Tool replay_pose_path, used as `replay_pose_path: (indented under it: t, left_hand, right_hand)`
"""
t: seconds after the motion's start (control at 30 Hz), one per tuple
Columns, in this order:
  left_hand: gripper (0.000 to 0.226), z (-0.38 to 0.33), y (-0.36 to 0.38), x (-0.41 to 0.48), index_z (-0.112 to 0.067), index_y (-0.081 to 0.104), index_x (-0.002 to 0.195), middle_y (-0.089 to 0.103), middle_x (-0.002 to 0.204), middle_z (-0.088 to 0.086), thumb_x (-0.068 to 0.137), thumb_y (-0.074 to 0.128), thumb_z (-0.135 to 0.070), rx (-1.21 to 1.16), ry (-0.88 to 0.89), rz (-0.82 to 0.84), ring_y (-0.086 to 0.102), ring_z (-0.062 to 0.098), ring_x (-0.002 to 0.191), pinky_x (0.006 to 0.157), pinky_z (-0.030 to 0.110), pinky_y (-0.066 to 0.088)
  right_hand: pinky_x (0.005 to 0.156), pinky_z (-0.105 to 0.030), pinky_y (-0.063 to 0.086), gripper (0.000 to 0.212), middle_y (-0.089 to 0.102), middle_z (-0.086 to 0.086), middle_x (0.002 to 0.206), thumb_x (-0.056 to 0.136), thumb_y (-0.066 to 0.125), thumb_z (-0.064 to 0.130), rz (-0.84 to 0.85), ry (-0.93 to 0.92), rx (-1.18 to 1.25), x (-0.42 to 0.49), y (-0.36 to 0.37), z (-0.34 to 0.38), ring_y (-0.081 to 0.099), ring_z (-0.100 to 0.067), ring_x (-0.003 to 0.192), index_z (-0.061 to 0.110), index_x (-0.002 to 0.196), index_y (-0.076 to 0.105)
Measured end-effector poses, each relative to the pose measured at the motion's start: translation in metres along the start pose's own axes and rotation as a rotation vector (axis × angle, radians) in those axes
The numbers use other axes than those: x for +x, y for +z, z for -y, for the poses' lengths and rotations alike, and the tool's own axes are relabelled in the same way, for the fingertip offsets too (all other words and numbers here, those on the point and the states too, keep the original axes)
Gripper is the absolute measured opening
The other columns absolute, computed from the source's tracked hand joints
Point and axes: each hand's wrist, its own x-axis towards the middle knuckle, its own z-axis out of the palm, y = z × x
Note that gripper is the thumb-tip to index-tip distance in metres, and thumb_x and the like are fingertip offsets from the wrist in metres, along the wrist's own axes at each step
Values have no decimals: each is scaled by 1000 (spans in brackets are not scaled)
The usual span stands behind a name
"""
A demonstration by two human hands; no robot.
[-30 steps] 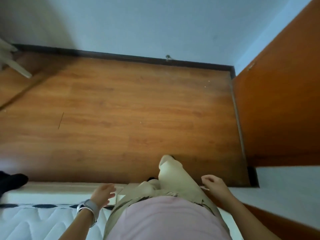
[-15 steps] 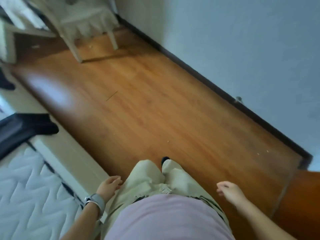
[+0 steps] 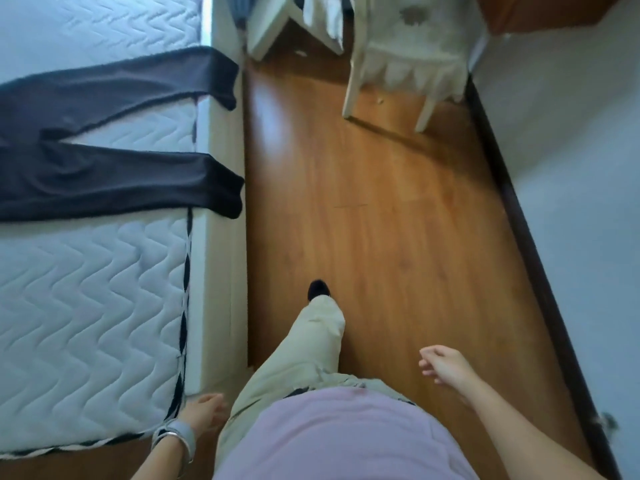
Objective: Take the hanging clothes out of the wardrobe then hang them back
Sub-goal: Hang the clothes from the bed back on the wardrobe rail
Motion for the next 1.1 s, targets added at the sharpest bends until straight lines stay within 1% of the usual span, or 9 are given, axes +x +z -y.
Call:
replay_pose_path:
  t: [0.17, 0.23, 0.4, 0.57, 0.67, 0.73, 0.77, 0.87, 1.1]
  left_hand:
    - [27, -98, 16, -1, -8, 57, 68, 52, 76, 5, 93, 45, -5, -109, 63, 76, 48, 14, 65, 57, 25, 41]
    - [18, -141, 18, 0, -6, 53, 78, 52, 77, 10, 93, 45, -6, -206, 89, 92, 50, 13, 57, 53, 22, 40]
    - [16, -228, 9, 11, -11, 54, 107, 59, 104, 10, 96, 44, -18, -315, 200, 20, 56, 26, 98, 86, 35, 42]
    - [14, -271, 12, 35, -8, 56, 97, 59, 90, 11, 95, 45, -14, -390, 68, -23, 54, 24, 79, 70, 29, 40]
    - [32, -291, 20, 53, 13, 52, 116, 57, 78, 17, 94, 44, -9, -423, -77, -49, 53, 31, 72, 75, 36, 40]
    - [38, -317, 25, 55, 19, 45, 121, 59, 90, 35, 93, 43, -8, -451, -127, -59, 56, 47, 83, 84, 49, 45]
    - [35, -334, 29, 51, 19, 50, 115, 59, 88, 35, 94, 43, -8, -476, -138, -71, 57, 46, 81, 88, 51, 45]
    - [18, -392, 34, 40, 1, 59, 94, 55, 70, 10, 94, 45, -10, -626, -108, -84, 47, 22, 60, 61, 31, 42]
    - [23, -464, 9, 40, -11, 54, 114, 61, 106, 8, 96, 43, -18, -807, 8, -229, 55, 20, 97, 72, 28, 40]
  right_hand:
    - [55, -22, 37, 14, 62, -4, 84, 95, 45, 18, 31, -116, -74, 42, -19, 132, 57, -12, 67, 12, 95, 57]
    - [54, -20, 37, 14, 62, -7, 85, 94, 46, 17, 29, -151, -90, 54, -25, 176, 57, -12, 65, 10, 95, 58]
    - [60, -27, 41, 15, 62, -6, 85, 95, 46, 18, 58, -138, -163, 87, -34, 245, 57, -16, 71, 9, 99, 58]
    - [76, -32, 44, 20, 67, -12, 96, 91, 51, 12, 102, -20, -290, 138, -53, 297, 60, -26, 91, 1, 95, 67]
    - [61, -25, 41, 16, 62, -10, 93, 90, 52, 10, 117, -6, -340, 172, -71, 353, 55, -25, 88, 6, 81, 63]
    - [56, -22, 36, 15, 61, -8, 85, 90, 53, 9, 138, -23, -394, 197, -86, 400, 52, -23, 79, 3, 83, 64]
    - [55, -21, 36, 16, 61, -8, 81, 90, 53, 8, 140, -28, -421, 209, -93, 423, 52, -21, 74, 0, 83, 65]
    - [44, -19, 41, 18, 61, -12, 76, 90, 52, 7, 128, -91, -532, 240, -103, 497, 49, -19, 61, -4, 88, 66]
    - [50, -24, 37, 16, 62, -6, 73, 93, 50, 16, 164, -276, -717, 286, -46, 669, 53, -18, 61, 6, 98, 62]
